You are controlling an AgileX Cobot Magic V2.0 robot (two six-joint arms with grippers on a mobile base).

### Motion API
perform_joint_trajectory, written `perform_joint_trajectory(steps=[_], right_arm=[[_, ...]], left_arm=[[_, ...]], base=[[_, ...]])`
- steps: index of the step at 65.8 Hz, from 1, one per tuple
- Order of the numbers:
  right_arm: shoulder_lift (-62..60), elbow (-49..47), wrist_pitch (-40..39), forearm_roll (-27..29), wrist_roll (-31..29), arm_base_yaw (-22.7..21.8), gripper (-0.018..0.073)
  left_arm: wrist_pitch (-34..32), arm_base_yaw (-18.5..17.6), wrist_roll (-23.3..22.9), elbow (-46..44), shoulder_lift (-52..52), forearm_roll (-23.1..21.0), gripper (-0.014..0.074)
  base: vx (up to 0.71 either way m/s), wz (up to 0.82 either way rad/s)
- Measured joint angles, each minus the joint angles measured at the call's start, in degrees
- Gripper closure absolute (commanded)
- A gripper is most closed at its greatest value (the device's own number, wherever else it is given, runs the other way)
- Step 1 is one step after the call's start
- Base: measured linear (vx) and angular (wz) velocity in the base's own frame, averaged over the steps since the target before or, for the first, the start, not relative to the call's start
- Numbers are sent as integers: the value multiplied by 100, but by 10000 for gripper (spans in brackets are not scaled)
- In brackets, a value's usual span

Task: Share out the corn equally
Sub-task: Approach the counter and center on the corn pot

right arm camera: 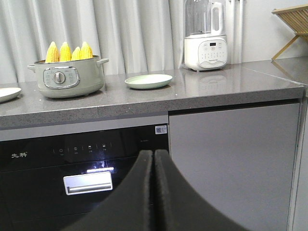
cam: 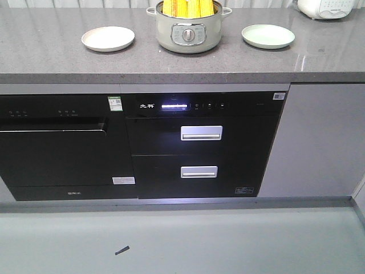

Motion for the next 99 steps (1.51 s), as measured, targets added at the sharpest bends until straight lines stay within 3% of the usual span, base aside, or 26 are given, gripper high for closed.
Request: perform_joint_trajectory(steps=[99], right_arm=[[0, 0, 0, 0, 0, 0, 563]], left_arm=[[0, 0, 0, 0, 0, 0, 603]], base=[[9, 0]])
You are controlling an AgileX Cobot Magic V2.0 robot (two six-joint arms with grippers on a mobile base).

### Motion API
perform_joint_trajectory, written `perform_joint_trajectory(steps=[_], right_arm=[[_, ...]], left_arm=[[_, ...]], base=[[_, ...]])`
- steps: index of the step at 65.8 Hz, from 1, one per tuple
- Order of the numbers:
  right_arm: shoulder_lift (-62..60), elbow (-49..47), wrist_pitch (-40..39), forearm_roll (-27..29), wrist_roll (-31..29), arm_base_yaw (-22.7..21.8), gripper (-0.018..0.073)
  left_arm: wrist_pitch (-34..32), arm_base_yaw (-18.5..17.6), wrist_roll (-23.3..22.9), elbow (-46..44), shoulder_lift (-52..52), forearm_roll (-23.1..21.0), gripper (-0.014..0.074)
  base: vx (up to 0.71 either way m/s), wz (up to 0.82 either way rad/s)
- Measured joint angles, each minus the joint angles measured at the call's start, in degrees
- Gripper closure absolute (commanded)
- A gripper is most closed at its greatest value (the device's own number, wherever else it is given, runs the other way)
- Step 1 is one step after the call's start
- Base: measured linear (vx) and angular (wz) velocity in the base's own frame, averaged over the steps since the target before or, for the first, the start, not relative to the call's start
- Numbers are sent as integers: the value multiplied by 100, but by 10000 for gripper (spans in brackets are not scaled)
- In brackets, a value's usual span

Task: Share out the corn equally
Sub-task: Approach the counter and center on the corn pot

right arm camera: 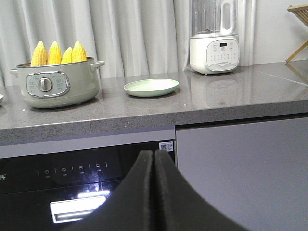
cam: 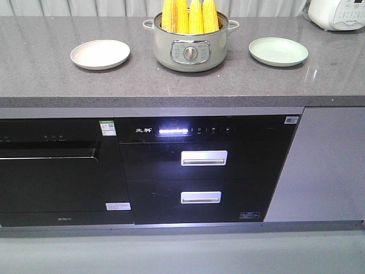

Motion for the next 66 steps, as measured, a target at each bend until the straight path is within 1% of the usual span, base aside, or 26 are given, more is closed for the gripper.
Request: perform_joint_trajectory(steps=[66], right_arm=[[0, 0, 0, 0, 0, 0, 563]], left_arm=[[0, 0, 0, 0, 0, 0, 603]], base=[[11, -2]])
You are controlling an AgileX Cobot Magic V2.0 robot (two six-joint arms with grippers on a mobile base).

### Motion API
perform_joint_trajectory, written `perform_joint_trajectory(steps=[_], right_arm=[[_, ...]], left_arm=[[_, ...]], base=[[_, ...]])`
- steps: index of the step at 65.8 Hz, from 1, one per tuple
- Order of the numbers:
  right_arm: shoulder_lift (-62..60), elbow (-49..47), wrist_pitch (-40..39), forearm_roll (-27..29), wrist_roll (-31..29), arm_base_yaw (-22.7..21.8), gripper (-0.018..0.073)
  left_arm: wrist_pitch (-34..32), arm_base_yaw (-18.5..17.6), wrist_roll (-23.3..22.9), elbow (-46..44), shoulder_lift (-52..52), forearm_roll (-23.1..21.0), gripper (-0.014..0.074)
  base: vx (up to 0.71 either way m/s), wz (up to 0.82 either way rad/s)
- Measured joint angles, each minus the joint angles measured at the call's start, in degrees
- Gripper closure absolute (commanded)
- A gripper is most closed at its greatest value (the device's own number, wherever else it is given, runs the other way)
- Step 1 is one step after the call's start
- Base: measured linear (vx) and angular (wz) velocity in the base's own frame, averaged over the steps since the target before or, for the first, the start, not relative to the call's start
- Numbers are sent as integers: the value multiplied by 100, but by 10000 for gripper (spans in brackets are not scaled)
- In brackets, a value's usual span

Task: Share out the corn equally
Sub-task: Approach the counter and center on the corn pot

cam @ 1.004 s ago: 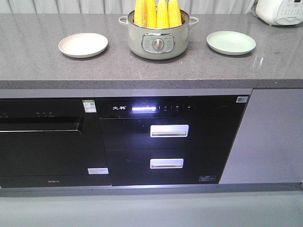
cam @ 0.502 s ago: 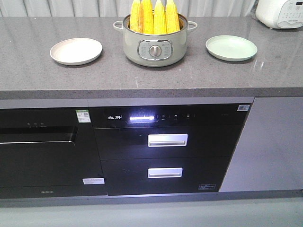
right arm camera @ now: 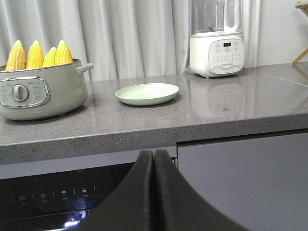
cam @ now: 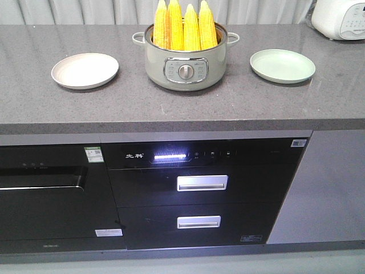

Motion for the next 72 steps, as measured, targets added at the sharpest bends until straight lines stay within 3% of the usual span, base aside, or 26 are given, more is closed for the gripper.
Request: perform_joint_trajectory(steps=[72], right_arm=[[0, 0, 0, 0, 0, 0, 563]], left_arm=[[0, 0, -5, 0, 0, 0, 603]], base=[[9, 1]])
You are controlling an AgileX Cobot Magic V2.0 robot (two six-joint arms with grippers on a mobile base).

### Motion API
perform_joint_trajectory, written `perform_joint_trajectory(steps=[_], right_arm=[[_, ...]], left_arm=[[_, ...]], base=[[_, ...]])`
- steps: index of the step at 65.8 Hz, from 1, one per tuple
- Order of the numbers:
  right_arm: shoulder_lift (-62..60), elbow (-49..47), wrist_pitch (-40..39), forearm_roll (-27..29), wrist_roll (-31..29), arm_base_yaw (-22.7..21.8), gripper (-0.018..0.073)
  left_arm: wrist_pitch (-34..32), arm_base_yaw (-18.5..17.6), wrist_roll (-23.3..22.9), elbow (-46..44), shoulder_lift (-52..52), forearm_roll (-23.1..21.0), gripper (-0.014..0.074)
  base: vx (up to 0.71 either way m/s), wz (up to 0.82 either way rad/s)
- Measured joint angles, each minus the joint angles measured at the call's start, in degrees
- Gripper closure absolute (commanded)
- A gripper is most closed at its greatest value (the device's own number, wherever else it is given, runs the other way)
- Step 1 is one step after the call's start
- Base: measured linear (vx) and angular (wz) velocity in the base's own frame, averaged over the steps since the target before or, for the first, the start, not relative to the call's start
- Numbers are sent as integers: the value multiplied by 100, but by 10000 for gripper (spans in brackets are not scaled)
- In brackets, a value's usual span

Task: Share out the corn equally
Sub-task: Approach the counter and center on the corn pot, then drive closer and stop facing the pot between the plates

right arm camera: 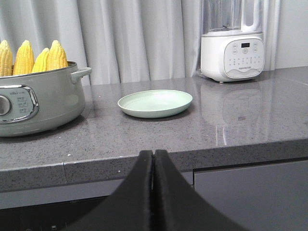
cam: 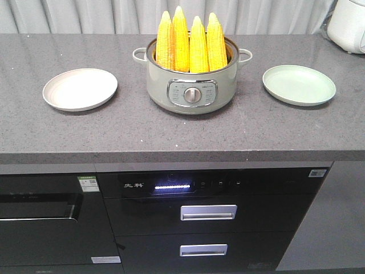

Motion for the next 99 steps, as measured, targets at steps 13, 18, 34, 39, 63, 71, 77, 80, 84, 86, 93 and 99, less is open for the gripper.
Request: perform_joint_trajectory(steps=[13, 18, 34, 39, 63, 71, 77, 80, 84, 86, 93, 99], right_arm=[[0, 0, 0, 0, 0, 0, 563], [0, 0, 0, 0, 0, 0, 563], [0, 0, 0, 0, 0, 0, 563], [0, 0, 0, 0, 0, 0, 563], [0, 0, 0, 0, 0, 0, 563], [0, 0, 0, 0, 0, 0, 563], [0, 0, 0, 0, 0, 0, 563], [0, 0, 0, 0, 0, 0, 563], [0, 0, 0, 0, 0, 0, 563], [0, 0, 0, 0, 0, 0, 563], [0, 0, 0, 0, 0, 0, 563], [0, 0, 0, 0, 0, 0, 563]], left_arm=[[0, 0, 0, 0, 0, 0, 603], [0, 0, 0, 0, 0, 0, 603], [0, 0, 0, 0, 0, 0, 603], [0, 0, 0, 0, 0, 0, 603], [0, 0, 0, 0, 0, 0, 603], [0, 0, 0, 0, 0, 0, 603], [0, 0, 0, 0, 0, 0, 603], [0, 0, 0, 0, 0, 0, 603], [0, 0, 0, 0, 0, 0, 603], [0, 0, 0, 0, 0, 0, 603], [0, 0, 0, 0, 0, 0, 603], [0, 0, 0, 0, 0, 0, 603]], base=[[6, -1], [6, -1], [6, -2], [6, -2], [7, -1], [7, -1], [6, -1], [6, -1], [6, -1], [6, -1], [6, -2], [6, -2]])
